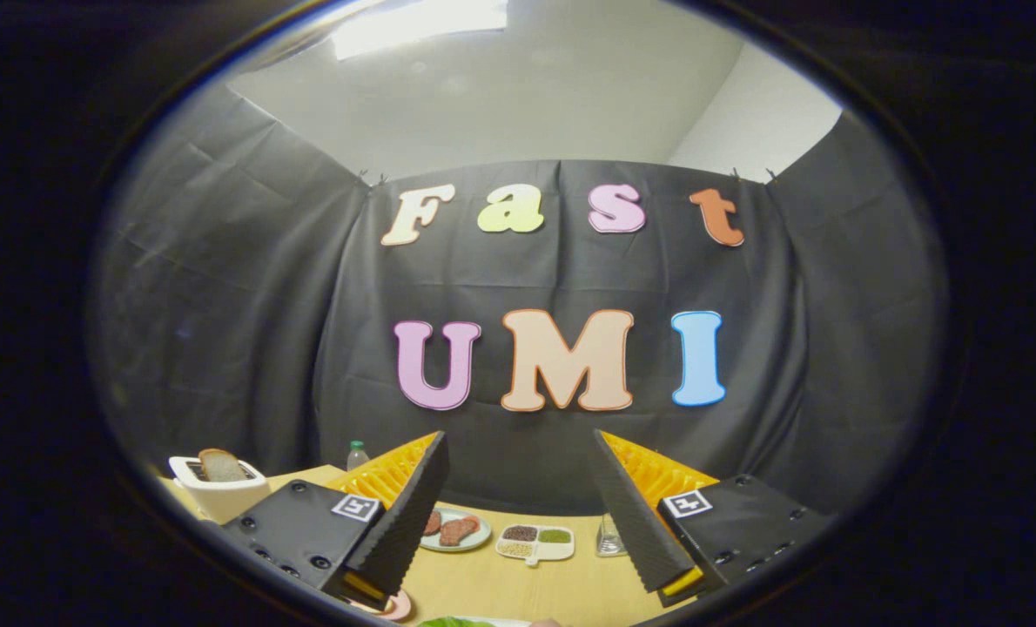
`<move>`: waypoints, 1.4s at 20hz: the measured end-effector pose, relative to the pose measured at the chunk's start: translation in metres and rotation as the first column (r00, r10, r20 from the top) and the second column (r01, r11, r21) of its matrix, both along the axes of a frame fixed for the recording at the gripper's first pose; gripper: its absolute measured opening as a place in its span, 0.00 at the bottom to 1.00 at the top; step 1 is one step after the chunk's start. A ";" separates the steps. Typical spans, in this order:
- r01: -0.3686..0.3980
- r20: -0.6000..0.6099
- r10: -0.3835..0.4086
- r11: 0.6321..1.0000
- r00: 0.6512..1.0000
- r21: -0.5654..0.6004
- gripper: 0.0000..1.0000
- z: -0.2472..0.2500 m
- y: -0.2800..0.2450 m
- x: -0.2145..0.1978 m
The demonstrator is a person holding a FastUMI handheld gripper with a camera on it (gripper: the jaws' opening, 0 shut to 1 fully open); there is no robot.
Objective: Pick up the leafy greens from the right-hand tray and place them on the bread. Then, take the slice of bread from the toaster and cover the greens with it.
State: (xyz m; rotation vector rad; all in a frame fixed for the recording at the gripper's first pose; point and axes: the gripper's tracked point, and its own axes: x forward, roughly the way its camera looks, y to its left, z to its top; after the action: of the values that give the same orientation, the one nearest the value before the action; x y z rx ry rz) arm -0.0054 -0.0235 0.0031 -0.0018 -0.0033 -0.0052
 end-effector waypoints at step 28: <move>-0.433 -0.389 0.374 0.899 0.842 -0.074 1.00 -0.131 0.012 -0.002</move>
State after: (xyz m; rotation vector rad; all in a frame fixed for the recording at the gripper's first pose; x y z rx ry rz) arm -0.0078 -0.0119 -0.1283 -0.1631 0.3733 0.4232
